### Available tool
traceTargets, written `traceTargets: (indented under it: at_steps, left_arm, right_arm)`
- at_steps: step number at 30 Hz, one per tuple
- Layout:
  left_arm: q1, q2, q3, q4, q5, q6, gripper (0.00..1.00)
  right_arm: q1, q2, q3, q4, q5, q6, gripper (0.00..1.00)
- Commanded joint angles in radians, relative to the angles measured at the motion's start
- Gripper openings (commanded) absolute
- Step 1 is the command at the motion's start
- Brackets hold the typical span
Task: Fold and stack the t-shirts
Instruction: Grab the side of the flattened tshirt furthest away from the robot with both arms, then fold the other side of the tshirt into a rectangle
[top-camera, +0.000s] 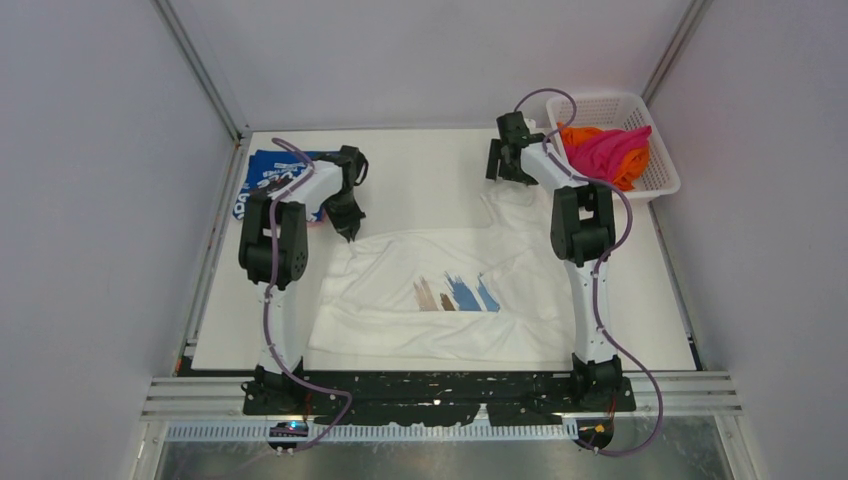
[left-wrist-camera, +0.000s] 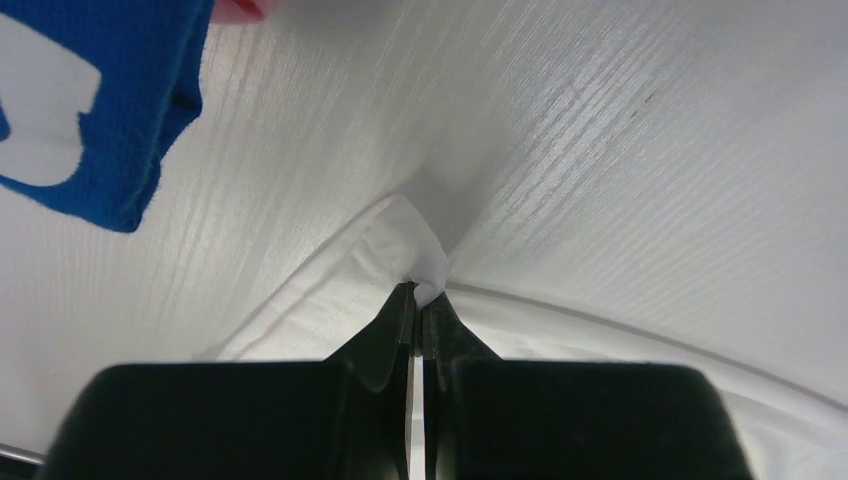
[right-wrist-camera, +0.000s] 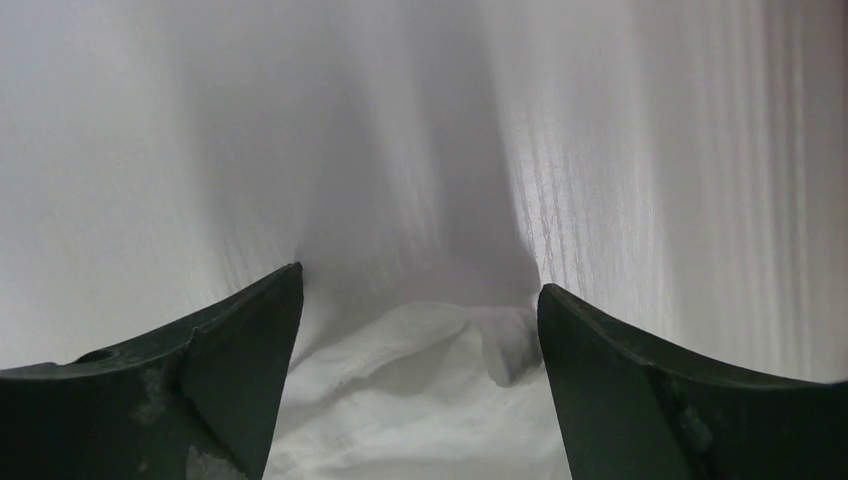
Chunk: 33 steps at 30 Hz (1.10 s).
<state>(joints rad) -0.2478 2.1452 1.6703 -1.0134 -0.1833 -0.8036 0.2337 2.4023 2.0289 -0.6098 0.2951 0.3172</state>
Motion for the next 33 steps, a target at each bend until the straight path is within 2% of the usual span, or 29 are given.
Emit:
traceTargets:
  at_steps: [1, 4, 8, 10, 11, 12, 16, 17, 19, 23, 33]
  left_arm:
    - [0.001, -0.082, -0.013, 0.014, -0.018, 0.007, 0.0]
    - [0.001, -0.091, -0.015, 0.014, -0.022, 0.009, 0.0]
    - [-0.001, -0.1, -0.018, 0.015, -0.022, 0.009, 0.0]
    - [-0.001, -0.103, -0.02, 0.015, -0.023, 0.012, 0.0]
    - [-0.001, -0.103, -0.019, 0.013, -0.024, 0.012, 0.0]
    - [-0.001, -0.103, -0.018, 0.012, -0.024, 0.012, 0.0]
    - [-0.001, -0.108, -0.018, 0.01, -0.024, 0.014, 0.0]
    - [-0.001, -0.109, -0.018, 0.01, -0.024, 0.015, 0.0]
    - [-0.001, -0.115, -0.019, 0.009, -0.024, 0.016, 0.0]
    - [-0.004, -0.135, -0.034, 0.017, -0.024, 0.015, 0.0]
    - [-0.023, -0.245, -0.158, 0.085, -0.052, 0.015, 0.0]
  right_arm:
    - [0.004, -0.001, 0.043, -0.08, 0.027, 0.011, 0.89]
    - [0.004, -0.013, 0.02, -0.096, 0.03, 0.014, 0.81]
    - [0.004, -0.081, -0.113, -0.037, 0.031, 0.036, 0.67]
    - [0.004, -0.12, -0.174, 0.011, 0.032, 0.05, 0.57]
    - [0.004, -0.13, -0.189, 0.032, 0.033, 0.057, 0.47]
    - [0.003, -0.147, -0.207, 0.048, 0.032, 0.06, 0.44]
    - [0.003, -0.177, -0.211, 0.08, 0.038, 0.05, 0.19]
    - [0.002, -0.192, -0.211, 0.094, 0.036, 0.036, 0.1]
    - [0.003, -0.222, -0.216, 0.115, 0.028, 0.012, 0.06]
    - [0.004, -0.329, -0.315, 0.182, 0.008, -0.029, 0.05]
    - [0.025, -0.694, -0.744, 0.303, -0.048, -0.056, 0.05]
